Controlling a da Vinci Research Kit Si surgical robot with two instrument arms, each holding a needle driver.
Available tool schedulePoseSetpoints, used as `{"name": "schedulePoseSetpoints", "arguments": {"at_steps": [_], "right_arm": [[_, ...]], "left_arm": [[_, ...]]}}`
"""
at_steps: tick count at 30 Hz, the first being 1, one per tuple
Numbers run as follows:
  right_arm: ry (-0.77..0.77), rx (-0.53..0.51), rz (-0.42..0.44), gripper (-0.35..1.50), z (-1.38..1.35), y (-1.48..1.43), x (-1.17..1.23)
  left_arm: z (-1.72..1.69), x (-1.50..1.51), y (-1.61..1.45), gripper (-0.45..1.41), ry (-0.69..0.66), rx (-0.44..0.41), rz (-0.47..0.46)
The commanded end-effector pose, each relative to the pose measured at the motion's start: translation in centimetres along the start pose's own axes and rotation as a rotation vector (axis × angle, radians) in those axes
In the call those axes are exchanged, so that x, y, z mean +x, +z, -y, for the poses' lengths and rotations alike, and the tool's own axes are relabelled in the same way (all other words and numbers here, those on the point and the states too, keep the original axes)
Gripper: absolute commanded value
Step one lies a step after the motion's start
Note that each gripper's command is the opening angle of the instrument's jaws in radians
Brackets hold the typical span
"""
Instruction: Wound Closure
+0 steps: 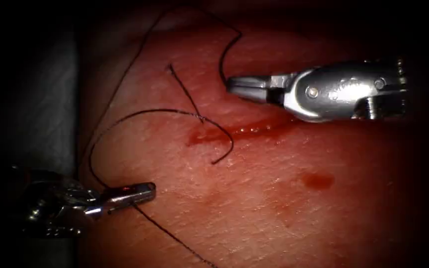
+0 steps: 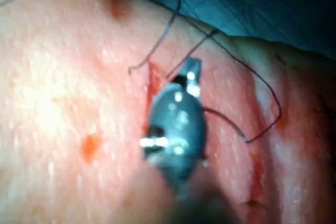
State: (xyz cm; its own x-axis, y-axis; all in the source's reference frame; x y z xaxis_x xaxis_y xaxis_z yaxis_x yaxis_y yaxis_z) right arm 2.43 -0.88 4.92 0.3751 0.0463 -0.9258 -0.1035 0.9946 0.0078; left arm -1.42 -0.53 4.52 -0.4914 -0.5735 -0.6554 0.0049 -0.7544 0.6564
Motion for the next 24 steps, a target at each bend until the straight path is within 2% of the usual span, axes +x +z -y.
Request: {"name": "schedulePoseSetpoints", "arguments": {"at_steps": [1, 8, 16, 24], "right_arm": [[-0.007, 0.02, 0.0, -0.35, 0.12, 0.2, -0.06], [-0.044, 0.086, -0.03, -0.35, 0.34, 0.46, -0.14], [-0.04, 0.115, -0.071, -0.35, 0.45, 0.46, -0.01], [-0.04, 0.124, -0.103, -0.35, 0.54, 0.49, 0.08]], "left_arm": [[-0.06, -0.02, 0.09, -0.45, -0.028, -0.002, -0.015], [-0.09, -0.06, 0.33, -0.45, -0.15, -0.036, -0.088], [-0.16, -0.16, 0.65, -0.45, -0.232, -0.064, -0.145], [-0.22, -0.18, 0.75, -0.45, -0.277, -0.072, -0.185]]}}
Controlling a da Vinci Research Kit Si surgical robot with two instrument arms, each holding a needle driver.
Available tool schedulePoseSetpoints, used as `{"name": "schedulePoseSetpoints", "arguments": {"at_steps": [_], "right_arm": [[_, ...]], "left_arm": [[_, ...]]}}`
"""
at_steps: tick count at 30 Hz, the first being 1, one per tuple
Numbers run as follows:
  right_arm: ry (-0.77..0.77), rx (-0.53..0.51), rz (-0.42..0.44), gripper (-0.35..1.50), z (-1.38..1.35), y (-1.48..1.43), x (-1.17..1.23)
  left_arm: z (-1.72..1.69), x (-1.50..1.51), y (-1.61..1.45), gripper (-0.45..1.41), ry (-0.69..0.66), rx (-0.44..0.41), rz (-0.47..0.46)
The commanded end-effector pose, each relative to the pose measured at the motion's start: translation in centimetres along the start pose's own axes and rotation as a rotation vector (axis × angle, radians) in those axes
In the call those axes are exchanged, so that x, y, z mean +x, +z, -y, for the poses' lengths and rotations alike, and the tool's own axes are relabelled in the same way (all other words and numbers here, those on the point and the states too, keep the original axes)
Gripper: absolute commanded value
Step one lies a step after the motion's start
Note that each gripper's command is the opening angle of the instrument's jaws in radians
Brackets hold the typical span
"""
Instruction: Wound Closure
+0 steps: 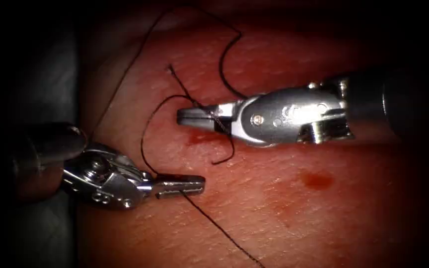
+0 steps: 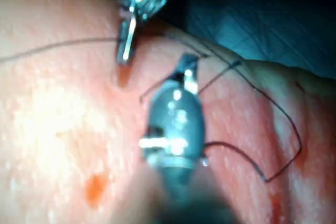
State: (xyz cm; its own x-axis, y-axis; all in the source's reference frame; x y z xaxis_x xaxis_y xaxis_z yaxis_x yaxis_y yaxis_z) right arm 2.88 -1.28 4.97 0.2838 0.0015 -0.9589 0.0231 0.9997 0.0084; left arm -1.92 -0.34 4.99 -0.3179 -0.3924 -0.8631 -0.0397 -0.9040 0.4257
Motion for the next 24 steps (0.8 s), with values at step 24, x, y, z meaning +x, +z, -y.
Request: {"name": "schedulePoseSetpoints", "arguments": {"at_steps": [24], "right_arm": [[0.046, 0.042, -0.091, -0.35, 0.26, 0.34, 0.0]], "left_arm": [[0.0, 0.32, 0.34, -0.45, -0.024, -0.062, -0.122]]}}
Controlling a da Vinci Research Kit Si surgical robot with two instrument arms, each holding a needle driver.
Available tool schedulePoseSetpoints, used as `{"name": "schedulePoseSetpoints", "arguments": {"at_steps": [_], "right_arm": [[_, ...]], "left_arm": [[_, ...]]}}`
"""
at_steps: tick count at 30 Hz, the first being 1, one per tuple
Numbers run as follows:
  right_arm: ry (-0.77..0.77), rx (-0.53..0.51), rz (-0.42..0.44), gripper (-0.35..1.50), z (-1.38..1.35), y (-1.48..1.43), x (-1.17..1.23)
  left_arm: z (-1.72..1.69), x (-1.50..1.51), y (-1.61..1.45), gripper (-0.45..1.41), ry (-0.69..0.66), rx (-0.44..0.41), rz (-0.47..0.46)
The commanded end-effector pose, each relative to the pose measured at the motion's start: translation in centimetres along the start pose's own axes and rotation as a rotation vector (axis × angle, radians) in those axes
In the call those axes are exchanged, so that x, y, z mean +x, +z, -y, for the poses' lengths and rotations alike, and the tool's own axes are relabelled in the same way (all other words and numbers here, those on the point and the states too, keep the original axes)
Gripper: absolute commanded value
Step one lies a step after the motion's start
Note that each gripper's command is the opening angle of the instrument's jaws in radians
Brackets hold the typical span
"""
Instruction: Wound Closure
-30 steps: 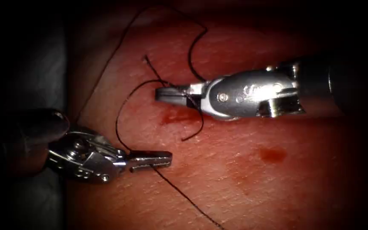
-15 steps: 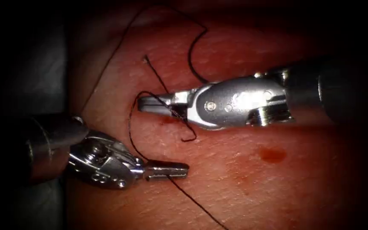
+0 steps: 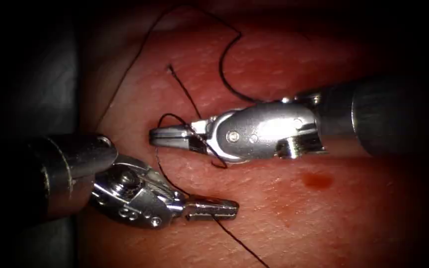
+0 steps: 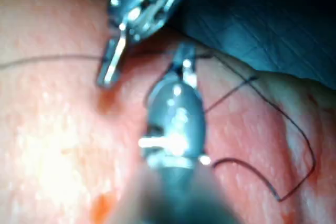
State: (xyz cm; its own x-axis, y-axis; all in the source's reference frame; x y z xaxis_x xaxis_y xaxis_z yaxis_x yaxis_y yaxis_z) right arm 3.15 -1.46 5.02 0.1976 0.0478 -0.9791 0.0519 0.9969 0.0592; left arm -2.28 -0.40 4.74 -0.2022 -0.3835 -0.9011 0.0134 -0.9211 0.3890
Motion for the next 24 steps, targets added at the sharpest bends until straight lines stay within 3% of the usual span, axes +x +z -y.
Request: {"name": "schedulePoseSetpoints", "arguments": {"at_steps": [1, 4, 11, 16, 24], "right_arm": [[0.009, 0.002, 0.0, -0.35, 0.08, 0.07, -0.05], [0.028, -0.001, -0.001, -0.28, 0.07, 0.08, -0.04], [0.081, -0.046, -0.011, 0.68, 0.02, 0.13, -0.03], [0.103, -0.068, -0.012, 0.88, -0.01, 0.12, -0.01], [0.106, -0.087, 0.0, 0.91, -0.01, 0.14, -0.05]], "left_arm": [[-0.03, -0.04, 0.07, -0.45, 0.001, -0.001, -0.003], [-0.03, -0.04, 0.07, -0.45, 0.002, -0.002, -0.007], [-0.06, -0.02, 0.12, -0.45, 0.007, -0.004, -0.013], [-0.06, 0.0, 0.13, -0.45, 0.008, -0.006, -0.018], [-0.07, 0.1, 0.13, -0.45, 0.008, -0.012, -0.025]]}}
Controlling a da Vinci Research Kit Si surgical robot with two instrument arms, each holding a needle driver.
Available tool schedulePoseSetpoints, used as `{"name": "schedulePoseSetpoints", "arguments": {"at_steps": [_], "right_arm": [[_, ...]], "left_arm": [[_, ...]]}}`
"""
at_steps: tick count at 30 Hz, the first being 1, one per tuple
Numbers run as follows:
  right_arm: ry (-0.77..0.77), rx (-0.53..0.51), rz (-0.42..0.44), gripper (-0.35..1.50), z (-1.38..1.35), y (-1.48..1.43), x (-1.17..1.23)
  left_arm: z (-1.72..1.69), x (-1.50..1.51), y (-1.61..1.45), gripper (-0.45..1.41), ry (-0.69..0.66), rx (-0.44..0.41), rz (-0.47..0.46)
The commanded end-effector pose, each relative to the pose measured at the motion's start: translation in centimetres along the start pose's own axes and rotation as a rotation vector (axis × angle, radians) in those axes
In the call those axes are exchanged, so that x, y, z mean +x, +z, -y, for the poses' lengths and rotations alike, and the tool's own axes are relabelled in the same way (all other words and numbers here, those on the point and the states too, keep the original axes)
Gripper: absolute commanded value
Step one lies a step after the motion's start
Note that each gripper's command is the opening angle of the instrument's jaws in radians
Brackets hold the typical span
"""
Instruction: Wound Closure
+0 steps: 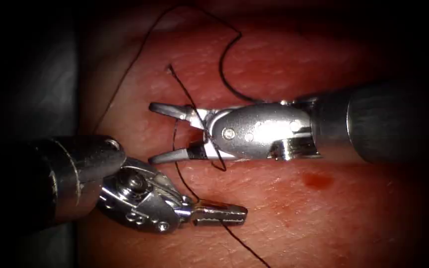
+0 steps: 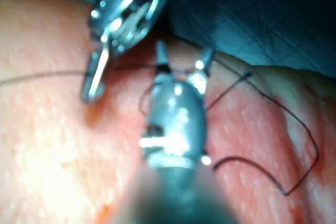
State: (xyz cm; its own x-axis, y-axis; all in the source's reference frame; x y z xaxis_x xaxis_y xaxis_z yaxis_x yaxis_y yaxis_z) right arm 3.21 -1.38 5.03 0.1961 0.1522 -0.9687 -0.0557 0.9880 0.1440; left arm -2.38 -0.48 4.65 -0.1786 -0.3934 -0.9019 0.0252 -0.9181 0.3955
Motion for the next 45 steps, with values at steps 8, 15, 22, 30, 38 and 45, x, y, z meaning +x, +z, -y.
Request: {"name": "schedulePoseSetpoints", "arguments": {"at_steps": [8, 15, 22, 30, 38, 45], "right_arm": [[-0.017, -0.002, 0.063, 0.84, 0.09, 0.08, -0.19], [-0.036, 0.017, 0.113, 0.73, 0.11, 0.06, -0.27], [-0.045, 0.029, 0.118, 0.71, 0.11, 0.0, -0.28], [-0.054, 0.039, 0.133, 0.78, 0.13, -0.01, -0.28], [-0.059, 0.075, 0.145, 0.83, 0.16, -0.03, -0.3], [-0.061, 0.099, 0.148, 0.83, 0.17, -0.05, -0.31]], "left_arm": [[0.04, 0.26, 0.02, -0.45, 0.027, -0.045, 0.0], [0.25, 0.44, -0.14, -0.45, 0.092, -0.081, -0.024], [0.47, 0.42, -0.37, -0.45, 0.187, -0.141, 0.019], [0.61, 0.16, -0.5, -0.45, 0.286, -0.31, 0.061], [0.77, -0.01, -0.63, -0.45, 0.347, -0.41, 0.114], [0.96, -0.01, -0.7, -0.45, 0.376, -0.472, 0.097]]}}
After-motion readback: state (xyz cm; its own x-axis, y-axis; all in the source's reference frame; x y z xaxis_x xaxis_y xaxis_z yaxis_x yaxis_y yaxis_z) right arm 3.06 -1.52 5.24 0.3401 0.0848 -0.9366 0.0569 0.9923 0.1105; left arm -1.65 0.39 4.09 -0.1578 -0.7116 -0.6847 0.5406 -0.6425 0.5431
